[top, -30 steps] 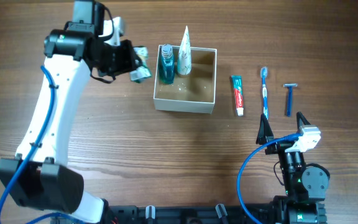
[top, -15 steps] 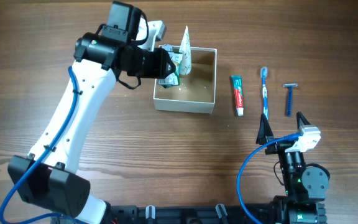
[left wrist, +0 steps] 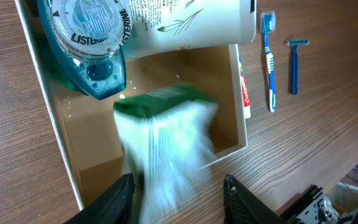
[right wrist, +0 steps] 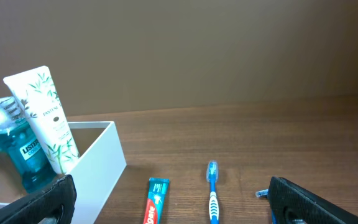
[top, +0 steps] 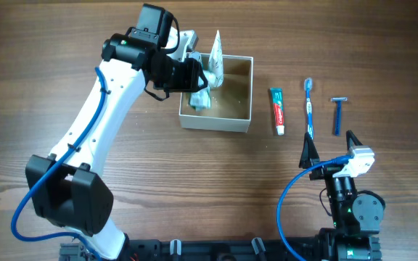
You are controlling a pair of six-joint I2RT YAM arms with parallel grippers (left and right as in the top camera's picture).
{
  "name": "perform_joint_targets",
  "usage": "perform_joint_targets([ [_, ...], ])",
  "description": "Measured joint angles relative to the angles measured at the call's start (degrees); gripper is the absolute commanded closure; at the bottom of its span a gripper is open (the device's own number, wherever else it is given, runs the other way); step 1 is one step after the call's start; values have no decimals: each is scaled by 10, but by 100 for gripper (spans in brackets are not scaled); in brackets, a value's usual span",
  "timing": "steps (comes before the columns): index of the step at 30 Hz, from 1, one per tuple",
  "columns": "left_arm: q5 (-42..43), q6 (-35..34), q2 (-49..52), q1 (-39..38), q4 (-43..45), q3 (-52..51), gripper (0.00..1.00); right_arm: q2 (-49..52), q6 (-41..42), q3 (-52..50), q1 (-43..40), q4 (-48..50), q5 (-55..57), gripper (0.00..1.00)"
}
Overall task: Pack container
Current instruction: 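Lift the soap bar with the left gripper and carry it over the box, then lower the soap bar into the box and open the left gripper, then raise the left arm away from the box to its parked pose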
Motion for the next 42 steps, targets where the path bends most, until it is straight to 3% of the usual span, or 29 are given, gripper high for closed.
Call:
perform_joint_targets([
  [25,1,0,-16,-8,-3,0,39,0,0,0,0,0,0,0],
  [27,-10,0,-34,-2,-17,0,32,0,0,0,0,0,0,0],
  [30,-52,2,-73,21,-55,0,0,0,0,0,0,0,0,0],
  [42,-224,-13,-110,156,-133,3,0,0,0,0,0,0,0,0],
])
